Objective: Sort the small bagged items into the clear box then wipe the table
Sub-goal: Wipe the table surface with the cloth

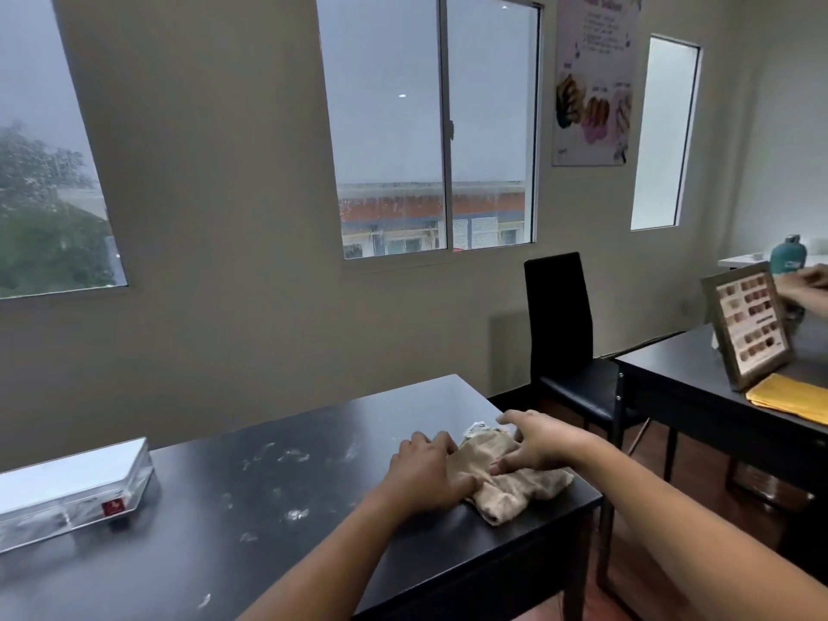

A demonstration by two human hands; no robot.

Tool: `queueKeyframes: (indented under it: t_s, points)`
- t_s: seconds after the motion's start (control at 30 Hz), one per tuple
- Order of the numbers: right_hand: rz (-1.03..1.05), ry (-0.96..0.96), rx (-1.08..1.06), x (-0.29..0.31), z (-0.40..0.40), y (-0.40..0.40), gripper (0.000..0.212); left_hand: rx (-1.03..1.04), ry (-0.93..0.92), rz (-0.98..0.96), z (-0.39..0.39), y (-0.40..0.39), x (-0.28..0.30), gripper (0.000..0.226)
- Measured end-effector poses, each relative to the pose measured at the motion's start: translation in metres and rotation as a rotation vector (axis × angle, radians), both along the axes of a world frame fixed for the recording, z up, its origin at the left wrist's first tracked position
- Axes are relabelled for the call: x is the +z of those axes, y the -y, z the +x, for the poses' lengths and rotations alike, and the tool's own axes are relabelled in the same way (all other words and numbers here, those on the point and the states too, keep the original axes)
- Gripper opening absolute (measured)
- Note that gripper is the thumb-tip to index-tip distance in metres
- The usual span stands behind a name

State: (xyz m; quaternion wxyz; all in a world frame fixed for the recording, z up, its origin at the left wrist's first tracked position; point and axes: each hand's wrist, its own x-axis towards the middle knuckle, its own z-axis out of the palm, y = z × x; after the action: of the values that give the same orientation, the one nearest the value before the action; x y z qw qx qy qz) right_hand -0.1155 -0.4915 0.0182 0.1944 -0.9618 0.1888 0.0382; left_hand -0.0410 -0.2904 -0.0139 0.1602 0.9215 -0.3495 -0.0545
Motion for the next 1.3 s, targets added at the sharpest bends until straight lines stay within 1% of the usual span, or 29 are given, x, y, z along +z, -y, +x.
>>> queueKeyframes:
  t_s: [0.07,0.13,0.2,0.27,0.37,0.47,0.6,0.7,0.8,0.83,0.87,0.9,0.93,0.97,1.0,1.03,1.1,1.13,1.2,1.3]
  points:
    - [0.088,0.024,-0.005,-0.002,0.003,-0.002,0.086,-0.030,-0.069,-0.077,0.000,0.000,0.005,0.040]
    - [0.128,0.047,-0.002,-0.002,0.005,-0.007,0.066,-0.059,-0.083,-0.153,0.000,-0.003,0.007,0.023]
    - [0.153,0.070,0.007,-0.003,0.007,-0.015,0.053,-0.048,-0.087,-0.229,0.001,-0.010,0.007,0.017]
    - [0.186,0.099,0.021,-0.003,0.009,-0.023,0.046,-0.026,-0.084,-0.281,0.003,-0.021,0.008,0.016]
    - [0.281,0.134,0.063,-0.002,0.013,-0.039,0.042,0.016,-0.096,-0.334,0.013,-0.047,0.016,0.013]
    - [0.356,0.128,0.124,0.001,0.021,-0.061,0.042,0.009,-0.158,-0.370,0.025,-0.082,0.026,0.012]
    - [0.399,0.141,0.200,0.004,0.033,-0.102,0.043,0.021,-0.156,-0.379,0.038,-0.132,0.036,0.010]
    - [0.402,0.168,0.270,0.003,0.043,-0.137,0.044,0.080,-0.135,-0.407,0.045,-0.167,0.035,0.014]
    - [0.326,0.199,0.326,0.001,0.054,-0.168,0.042,0.140,-0.098,-0.412,0.051,-0.200,0.031,0.022]
    - [0.277,0.200,0.344,0.001,0.056,-0.178,0.048,0.161,-0.083,-0.409,0.051,-0.209,0.029,0.026]
    - [0.198,0.198,0.371,-0.002,0.062,-0.189,0.067,0.186,-0.074,-0.409,0.051,-0.221,0.028,0.034]
    - [0.085,0.199,0.390,-0.006,0.064,-0.195,0.093,0.196,-0.075,-0.411,0.051,-0.229,0.027,0.045]
    - [-0.034,0.194,0.405,-0.009,0.064,-0.200,0.113,0.198,-0.083,-0.412,0.049,-0.235,0.025,0.056]
    - [-0.126,0.212,0.438,-0.014,0.066,-0.206,0.119,0.204,-0.085,-0.410,0.047,-0.245,0.023,0.064]
    - [-0.180,0.237,0.491,-0.019,0.067,-0.212,0.114,0.215,-0.074,-0.395,0.045,-0.256,0.019,0.068]
    - [-0.210,0.251,0.561,-0.025,0.070,-0.216,0.103,0.229,-0.047,-0.378,0.041,-0.266,0.015,0.069]
    - [-0.251,0.233,0.706,-0.038,0.074,-0.220,0.073,0.268,0.025,-0.360,0.032,-0.287,0.004,0.064]
    - [-0.257,0.217,0.756,-0.044,0.077,-0.221,0.062,0.288,0.057,-0.353,0.026,-0.297,-0.002,0.061]
    - [-0.246,0.236,0.796,-0.054,0.080,-0.221,0.054,0.337,0.124,-0.344,0.014,-0.315,-0.014,0.056]
    - [-0.267,0.355,0.859,-0.063,0.085,-0.223,0.051,0.449,0.193,-0.328,-0.002,-0.335,-0.028,0.042]
